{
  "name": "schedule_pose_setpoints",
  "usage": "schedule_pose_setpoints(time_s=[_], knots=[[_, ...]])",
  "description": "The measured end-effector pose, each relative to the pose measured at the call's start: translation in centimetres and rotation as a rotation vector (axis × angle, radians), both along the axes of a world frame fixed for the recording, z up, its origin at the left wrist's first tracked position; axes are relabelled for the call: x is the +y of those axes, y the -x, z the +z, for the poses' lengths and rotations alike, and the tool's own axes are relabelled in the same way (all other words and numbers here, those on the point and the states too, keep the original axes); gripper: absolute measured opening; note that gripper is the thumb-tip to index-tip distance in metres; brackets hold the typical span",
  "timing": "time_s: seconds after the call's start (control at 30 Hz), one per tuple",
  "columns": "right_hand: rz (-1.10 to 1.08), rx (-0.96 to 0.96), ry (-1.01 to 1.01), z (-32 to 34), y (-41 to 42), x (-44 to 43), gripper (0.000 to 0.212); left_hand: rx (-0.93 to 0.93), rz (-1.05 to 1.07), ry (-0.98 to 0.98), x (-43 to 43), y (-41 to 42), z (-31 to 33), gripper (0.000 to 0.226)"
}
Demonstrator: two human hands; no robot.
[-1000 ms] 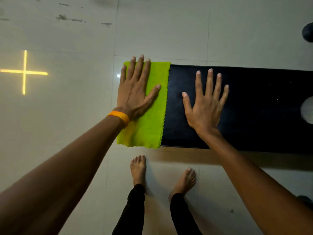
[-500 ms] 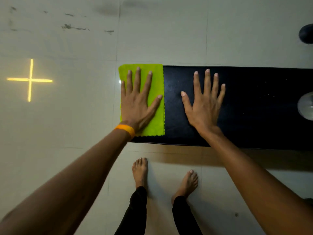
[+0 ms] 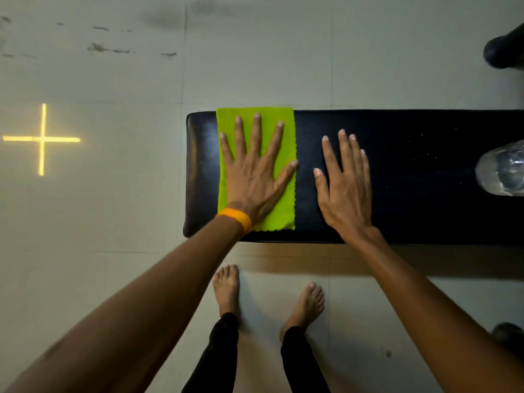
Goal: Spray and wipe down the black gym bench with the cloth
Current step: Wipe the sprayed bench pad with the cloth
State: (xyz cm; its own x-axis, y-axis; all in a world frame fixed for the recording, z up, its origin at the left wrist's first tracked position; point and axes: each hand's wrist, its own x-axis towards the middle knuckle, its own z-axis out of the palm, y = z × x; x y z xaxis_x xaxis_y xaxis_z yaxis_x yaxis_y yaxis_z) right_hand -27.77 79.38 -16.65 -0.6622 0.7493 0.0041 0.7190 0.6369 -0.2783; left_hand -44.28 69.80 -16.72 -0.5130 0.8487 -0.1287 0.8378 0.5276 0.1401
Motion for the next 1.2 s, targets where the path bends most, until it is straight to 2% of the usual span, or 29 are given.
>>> schedule_pose_setpoints(time_s=[0.13, 0.2, 0.37, 0.5, 0.6, 0.7, 0.8, 0.87, 1.0, 1.1, 1.2], knots=[[-0.002, 0.0, 0.02, 0.2, 0.1, 0.4, 0.057, -0.019, -0.13, 0.028, -4.2, -4.4, 0.4, 0.071], [0.026, -0.005, 0.006, 0.1, -0.4, 1.2, 0.057, -0.025, -0.159, 0.013, -3.3, -2.9, 0.1, 0.068], [0.025, -0.007, -0.016, -0.2, -0.7, 2.4, 0.056, 0.002, 0.045, 0.007, 2.0, 1.7, -0.3, 0.07], [-0.037, -0.015, -0.007, 0.4, -0.8, 1.9, 0.057, -0.017, -0.062, 0.001, 0.2, -3.6, 0.3, 0.072], [-0.007, -0.037, 0.012, 0.7, -1.8, 2.0, 0.056, -0.047, -0.113, 0.01, -1.2, -6.4, 0.3, 0.072], [0.014, -0.016, 0.027, 0.7, -2.8, 3.0, 0.054, -0.035, -0.166, -0.013, 1.7, -5.5, -0.1, 0.07], [0.01, 0.014, 0.057, 0.7, -3.5, 3.8, 0.053, -0.039, -0.105, -0.02, 4.7, -5.7, -0.2, 0.07], [-0.037, 0.054, 0.084, 0.8, -3.9, 3.7, 0.052, -0.064, -0.067, -0.033, 4.8, -7.3, -0.2, 0.071], [-0.154, 0.166, 0.12, 1.4, -4.0, 2.8, 0.05, -0.165, -0.167, -0.063, 2.0, -9.5, 0.8, 0.069], [-0.222, 0.235, 0.066, 2.1, -2.3, 2.1, 0.048, -0.245, -0.127, -0.187, 0.9, -7.1, 1.8, 0.066], [-0.152, 0.233, 0.026, 2.2, 1.7, 0.7, 0.05, -0.13, -0.055, -0.202, 0.2, -2.1, 1.2, 0.065]])
